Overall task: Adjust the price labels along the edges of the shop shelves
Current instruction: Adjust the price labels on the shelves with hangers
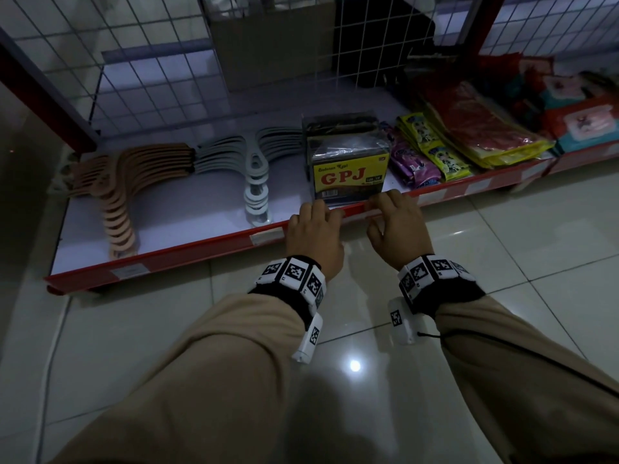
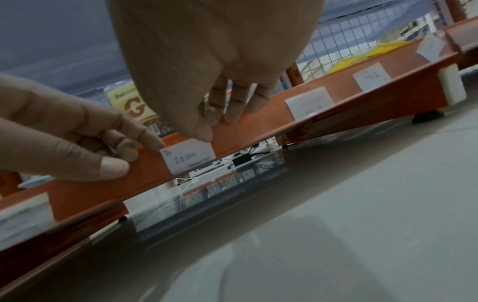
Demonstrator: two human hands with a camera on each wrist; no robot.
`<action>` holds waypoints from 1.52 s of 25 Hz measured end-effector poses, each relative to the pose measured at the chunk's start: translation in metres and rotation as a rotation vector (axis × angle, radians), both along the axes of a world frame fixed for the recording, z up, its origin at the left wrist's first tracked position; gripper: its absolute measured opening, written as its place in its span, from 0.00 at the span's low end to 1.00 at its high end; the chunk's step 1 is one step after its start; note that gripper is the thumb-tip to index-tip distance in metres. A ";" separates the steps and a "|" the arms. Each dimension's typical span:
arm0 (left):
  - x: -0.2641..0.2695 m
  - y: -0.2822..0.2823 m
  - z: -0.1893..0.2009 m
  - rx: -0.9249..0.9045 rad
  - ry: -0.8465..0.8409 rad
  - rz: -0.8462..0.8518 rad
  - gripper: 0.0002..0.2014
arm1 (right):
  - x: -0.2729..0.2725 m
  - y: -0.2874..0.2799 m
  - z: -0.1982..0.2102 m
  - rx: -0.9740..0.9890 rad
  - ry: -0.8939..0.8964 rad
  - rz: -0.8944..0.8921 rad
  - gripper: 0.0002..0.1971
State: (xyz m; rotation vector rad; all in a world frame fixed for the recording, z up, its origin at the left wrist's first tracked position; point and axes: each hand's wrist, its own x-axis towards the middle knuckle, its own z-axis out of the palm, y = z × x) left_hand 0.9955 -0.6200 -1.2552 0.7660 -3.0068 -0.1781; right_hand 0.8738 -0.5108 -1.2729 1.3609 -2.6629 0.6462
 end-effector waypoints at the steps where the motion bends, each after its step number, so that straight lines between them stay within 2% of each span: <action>1: 0.002 0.000 0.002 0.011 -0.002 0.000 0.22 | 0.001 0.000 0.000 0.010 0.006 -0.004 0.18; 8: 0.020 -0.003 0.031 0.178 -0.051 -0.058 0.23 | 0.009 0.002 0.017 0.087 0.009 -0.026 0.21; 11: 0.027 -0.008 0.054 0.139 -0.075 -0.065 0.24 | 0.009 -0.001 0.042 0.064 -0.035 -0.025 0.21; 14: 0.032 -0.018 0.091 0.069 0.015 -0.093 0.23 | 0.010 -0.010 0.079 -0.016 -0.041 -0.018 0.16; 19: 0.035 -0.041 0.180 -0.076 0.180 -0.136 0.17 | 0.023 -0.034 0.159 -0.167 0.078 0.048 0.11; 24: 0.047 -0.068 0.264 -0.165 0.363 -0.164 0.17 | 0.038 -0.064 0.239 -0.279 0.162 0.064 0.11; 27: 0.056 -0.082 0.293 -0.192 0.408 -0.203 0.16 | 0.049 -0.081 0.269 -0.344 0.180 0.026 0.10; 32: 0.060 -0.098 0.314 -0.232 0.407 -0.232 0.18 | 0.058 -0.091 0.284 -0.346 0.179 -0.041 0.11; 38: 0.032 -0.079 0.300 -0.285 0.433 -0.252 0.19 | 0.031 -0.065 0.270 -0.395 0.248 -0.102 0.13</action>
